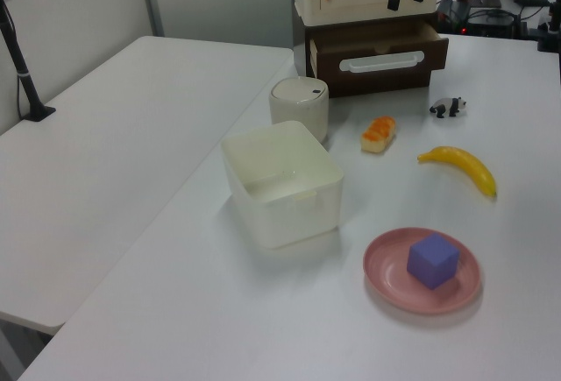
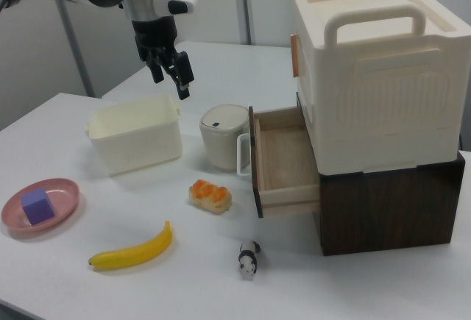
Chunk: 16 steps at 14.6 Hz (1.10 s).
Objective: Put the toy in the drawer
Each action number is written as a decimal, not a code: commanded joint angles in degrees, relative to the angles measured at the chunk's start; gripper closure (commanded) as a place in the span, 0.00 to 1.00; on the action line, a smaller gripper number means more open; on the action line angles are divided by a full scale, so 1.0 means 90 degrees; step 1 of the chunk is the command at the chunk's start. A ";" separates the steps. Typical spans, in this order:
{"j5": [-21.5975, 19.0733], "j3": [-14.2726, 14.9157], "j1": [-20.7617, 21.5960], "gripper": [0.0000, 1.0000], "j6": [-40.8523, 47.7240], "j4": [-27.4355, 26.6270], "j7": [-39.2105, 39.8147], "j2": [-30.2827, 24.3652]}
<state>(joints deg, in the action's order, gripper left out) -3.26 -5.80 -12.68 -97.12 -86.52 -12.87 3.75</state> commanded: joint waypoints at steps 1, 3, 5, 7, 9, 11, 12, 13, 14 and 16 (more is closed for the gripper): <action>-0.0048 0.0029 0.0042 0.00 0.0049 -0.0104 0.0042 -0.0114; -0.0038 0.0029 0.0042 0.00 0.0049 -0.0104 0.0024 -0.0114; -0.0038 0.0029 0.0042 0.00 0.0039 -0.0104 -0.0015 -0.0114; -0.0038 0.0029 0.0042 0.00 0.0039 -0.0113 -0.0044 -0.0114; -0.0028 0.0029 0.0052 0.00 0.0030 -0.0104 -0.0044 -0.0104; -0.0057 0.0020 0.0052 0.00 -0.0009 -0.0104 -0.0180 -0.0104; -0.0038 0.0020 0.0042 0.00 -0.0097 -0.0104 -0.0239 -0.0114; -0.0018 0.0020 0.0042 0.00 -0.0078 -0.0113 -0.0268 -0.0123; -0.0028 0.0020 0.0042 0.00 -0.0059 -0.0104 -0.0259 -0.0133; -0.0038 0.0020 0.0052 0.00 -0.0039 -0.0113 -0.0249 -0.0133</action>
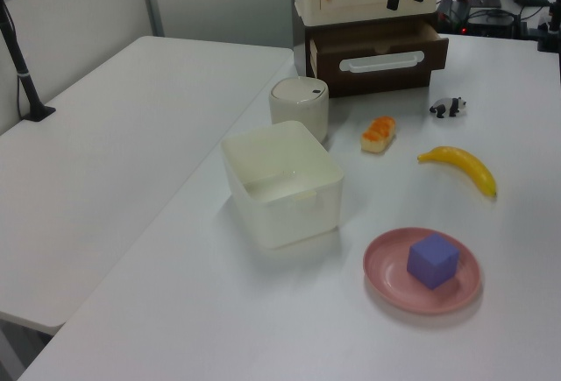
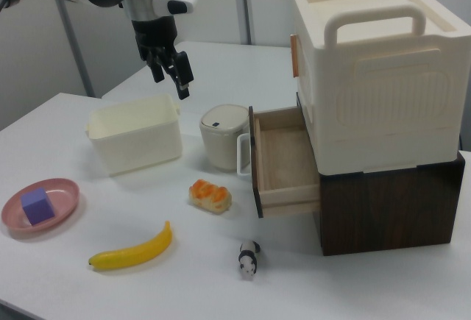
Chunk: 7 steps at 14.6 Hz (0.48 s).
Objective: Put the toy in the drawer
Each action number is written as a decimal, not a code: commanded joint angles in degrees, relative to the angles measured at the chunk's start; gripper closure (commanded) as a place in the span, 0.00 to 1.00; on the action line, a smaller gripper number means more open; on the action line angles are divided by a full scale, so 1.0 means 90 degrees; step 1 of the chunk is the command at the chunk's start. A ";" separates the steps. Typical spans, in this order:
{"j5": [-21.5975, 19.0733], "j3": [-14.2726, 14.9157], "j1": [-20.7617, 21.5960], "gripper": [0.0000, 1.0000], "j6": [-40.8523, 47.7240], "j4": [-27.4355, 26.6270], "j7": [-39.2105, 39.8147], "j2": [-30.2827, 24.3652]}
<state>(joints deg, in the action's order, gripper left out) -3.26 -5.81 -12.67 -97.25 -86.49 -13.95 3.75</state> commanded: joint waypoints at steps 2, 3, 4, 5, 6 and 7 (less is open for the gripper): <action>-0.0028 0.0020 0.0051 0.00 -0.0015 -0.0117 -0.0120 -0.0133; -0.0028 0.0020 0.0051 0.00 -0.0015 -0.0117 -0.0120 -0.0123; -0.0028 0.0020 0.0051 0.00 -0.0025 -0.0117 -0.0100 -0.0133; -0.0028 0.0020 0.0051 0.00 -0.0025 -0.0117 -0.0090 -0.0123; -0.0028 0.0020 0.0051 0.00 -0.0015 -0.0117 -0.0090 -0.0133; -0.0028 0.0020 0.0031 0.00 -0.0015 -0.0117 -0.0081 -0.0133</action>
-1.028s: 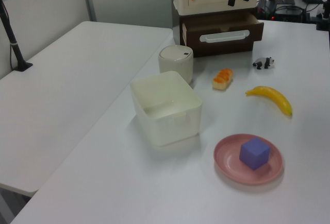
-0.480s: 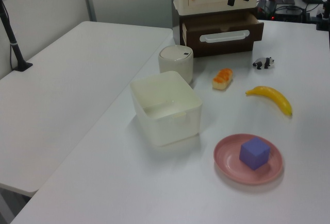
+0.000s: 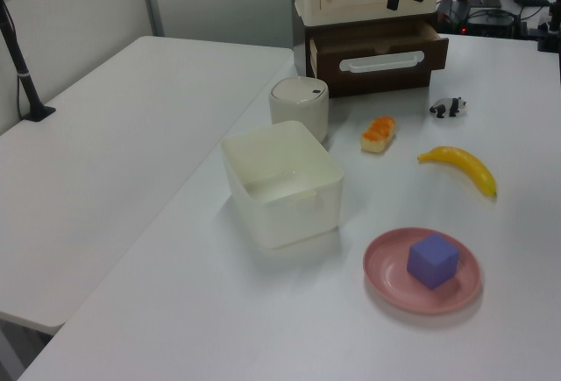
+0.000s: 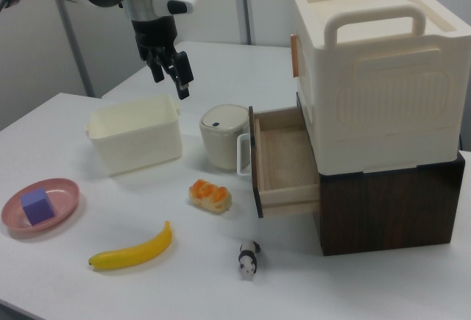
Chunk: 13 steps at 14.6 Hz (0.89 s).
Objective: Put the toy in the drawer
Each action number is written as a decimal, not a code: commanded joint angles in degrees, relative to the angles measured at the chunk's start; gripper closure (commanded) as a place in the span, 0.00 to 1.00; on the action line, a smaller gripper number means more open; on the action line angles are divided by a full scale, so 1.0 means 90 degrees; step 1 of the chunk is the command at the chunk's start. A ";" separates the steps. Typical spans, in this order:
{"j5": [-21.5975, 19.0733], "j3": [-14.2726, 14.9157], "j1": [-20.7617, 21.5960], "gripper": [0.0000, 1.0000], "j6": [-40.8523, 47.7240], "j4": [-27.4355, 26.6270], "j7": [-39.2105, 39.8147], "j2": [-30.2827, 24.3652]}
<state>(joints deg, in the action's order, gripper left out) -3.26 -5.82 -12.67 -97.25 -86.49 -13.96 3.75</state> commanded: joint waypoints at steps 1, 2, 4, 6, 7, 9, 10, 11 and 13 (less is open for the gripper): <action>-0.0028 0.0022 0.0021 0.00 -0.0015 -0.0107 -0.0080 -0.0133; -0.0028 0.0022 0.0031 0.00 0.0004 -0.0117 -0.0060 -0.0143; -0.0018 0.0022 0.0031 0.00 0.0024 -0.0117 -0.0060 -0.0143; -0.0009 0.0032 0.0031 0.00 0.0014 -0.0117 -0.0070 -0.0143; 0.0020 0.0032 0.0031 0.00 0.0005 -0.0117 -0.0080 -0.0143; 0.0128 0.0022 0.0041 0.00 -0.0015 -0.0117 -0.0089 -0.0143; 0.0138 0.0022 0.0041 0.00 -0.0015 -0.0117 -0.0090 -0.0143; 0.0138 0.0022 0.0041 0.00 -0.0015 -0.0117 -0.0099 -0.0143; 0.0138 0.0022 0.0031 0.00 -0.0005 -0.0117 -0.0099 -0.0143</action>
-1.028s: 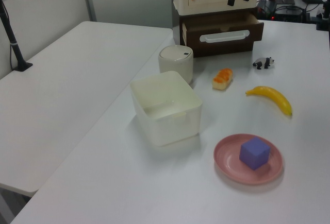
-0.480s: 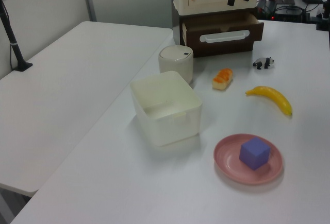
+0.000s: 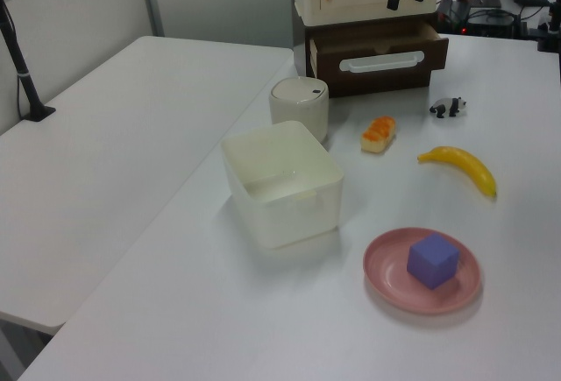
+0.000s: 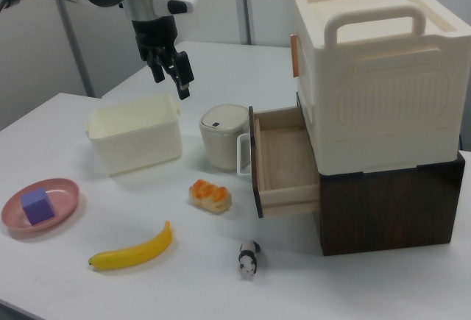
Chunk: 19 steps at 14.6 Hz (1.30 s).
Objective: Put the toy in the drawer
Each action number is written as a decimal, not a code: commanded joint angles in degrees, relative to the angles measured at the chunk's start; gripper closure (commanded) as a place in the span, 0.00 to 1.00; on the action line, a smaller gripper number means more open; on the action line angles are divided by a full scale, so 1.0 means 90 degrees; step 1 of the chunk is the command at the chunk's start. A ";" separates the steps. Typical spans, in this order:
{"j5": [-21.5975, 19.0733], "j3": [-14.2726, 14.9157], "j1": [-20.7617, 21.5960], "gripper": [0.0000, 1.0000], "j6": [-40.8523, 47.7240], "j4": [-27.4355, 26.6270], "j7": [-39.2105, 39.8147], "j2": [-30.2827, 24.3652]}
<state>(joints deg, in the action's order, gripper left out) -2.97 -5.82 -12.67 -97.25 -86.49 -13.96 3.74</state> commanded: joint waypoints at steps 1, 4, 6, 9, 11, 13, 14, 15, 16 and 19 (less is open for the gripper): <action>0.0125 0.0022 0.0031 0.00 -0.0005 -0.0117 -0.0090 -0.0143; 0.0329 0.0022 0.0041 0.00 0.0004 -0.0117 -0.0080 -0.0143; 0.0466 0.0022 0.0041 0.00 0.0024 -0.0136 -0.0080 -0.0152; 0.0924 0.0012 0.0051 0.00 0.0073 -0.0205 -0.0060 -0.0133; 0.1013 0.0012 0.0051 0.00 0.0199 -0.0322 0.0056 -0.0133; 0.1169 0.0012 0.0051 0.00 0.0307 -0.0380 0.0387 -0.0113; 0.1266 0.0012 0.0051 0.00 0.0365 -0.0410 0.0495 -0.0113; 0.1354 0.0012 0.0051 0.00 0.0424 -0.0468 0.0545 -0.0113; 0.1423 0.0012 0.0051 0.00 0.0444 -0.0498 0.0565 -0.0113; 0.1598 0.0012 0.0022 0.00 0.0454 -0.0770 0.0934 -0.0123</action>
<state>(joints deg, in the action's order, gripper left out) 9.15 -5.86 -12.65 -94.08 -90.19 -9.34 3.83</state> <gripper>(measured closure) 0.000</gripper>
